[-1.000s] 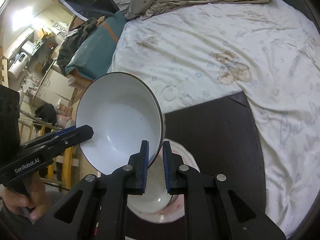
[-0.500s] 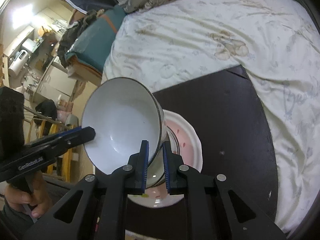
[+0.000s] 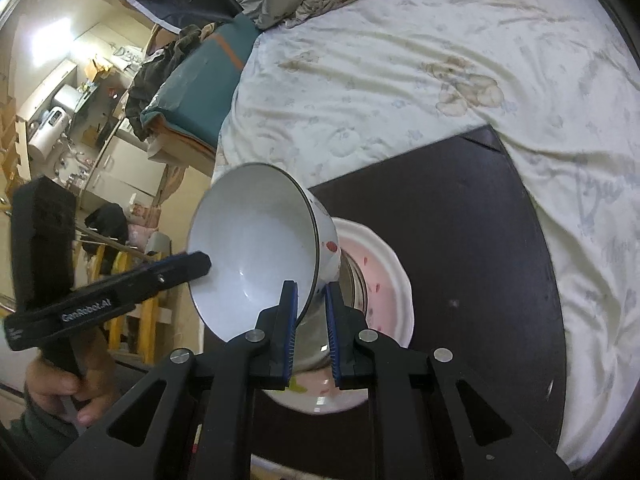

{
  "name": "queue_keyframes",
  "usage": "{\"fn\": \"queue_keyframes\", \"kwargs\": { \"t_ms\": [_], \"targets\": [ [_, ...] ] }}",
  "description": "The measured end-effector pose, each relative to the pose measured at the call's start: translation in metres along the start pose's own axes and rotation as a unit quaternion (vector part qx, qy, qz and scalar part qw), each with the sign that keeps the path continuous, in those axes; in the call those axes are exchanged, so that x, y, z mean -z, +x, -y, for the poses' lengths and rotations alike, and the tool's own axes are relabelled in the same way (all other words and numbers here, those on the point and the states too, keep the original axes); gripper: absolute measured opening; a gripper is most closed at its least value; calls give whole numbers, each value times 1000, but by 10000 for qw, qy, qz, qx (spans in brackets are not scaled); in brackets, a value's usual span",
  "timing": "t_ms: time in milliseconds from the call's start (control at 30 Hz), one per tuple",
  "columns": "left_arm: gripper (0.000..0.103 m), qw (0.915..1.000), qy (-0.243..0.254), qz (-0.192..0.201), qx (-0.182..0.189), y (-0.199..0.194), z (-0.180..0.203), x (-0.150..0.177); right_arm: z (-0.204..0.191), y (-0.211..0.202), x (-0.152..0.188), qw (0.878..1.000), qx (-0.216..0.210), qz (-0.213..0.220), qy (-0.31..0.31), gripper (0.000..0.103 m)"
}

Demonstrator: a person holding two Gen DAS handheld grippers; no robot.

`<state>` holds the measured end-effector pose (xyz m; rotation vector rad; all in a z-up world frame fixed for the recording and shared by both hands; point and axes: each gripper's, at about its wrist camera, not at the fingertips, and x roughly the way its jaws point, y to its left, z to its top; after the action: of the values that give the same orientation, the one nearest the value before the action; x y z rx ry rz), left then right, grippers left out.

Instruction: Organize plates and bowls

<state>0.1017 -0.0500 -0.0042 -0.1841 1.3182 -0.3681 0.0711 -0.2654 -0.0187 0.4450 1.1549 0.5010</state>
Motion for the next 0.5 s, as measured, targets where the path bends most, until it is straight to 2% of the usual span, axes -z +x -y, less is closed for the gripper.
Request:
{"fn": "queue_keyframes", "kwargs": {
  "t_ms": [67,200,400,500],
  "targets": [
    [11,9998,-129,-119,-12,6,-5,0,2,-2,2,10000,-56,-37,40,15],
    [11,9999,-90,-49,-69,5,-5,1,5,1,1,9996,-156,-153,178,15],
    [11,9995,160,181,-199,-1,3,2,2,6,1,9998,4,-189,-9,14],
    [11,9998,84,143,-142,0,-1,0,2,11,5,9994,118,-318,-67,14]
  ]
}}
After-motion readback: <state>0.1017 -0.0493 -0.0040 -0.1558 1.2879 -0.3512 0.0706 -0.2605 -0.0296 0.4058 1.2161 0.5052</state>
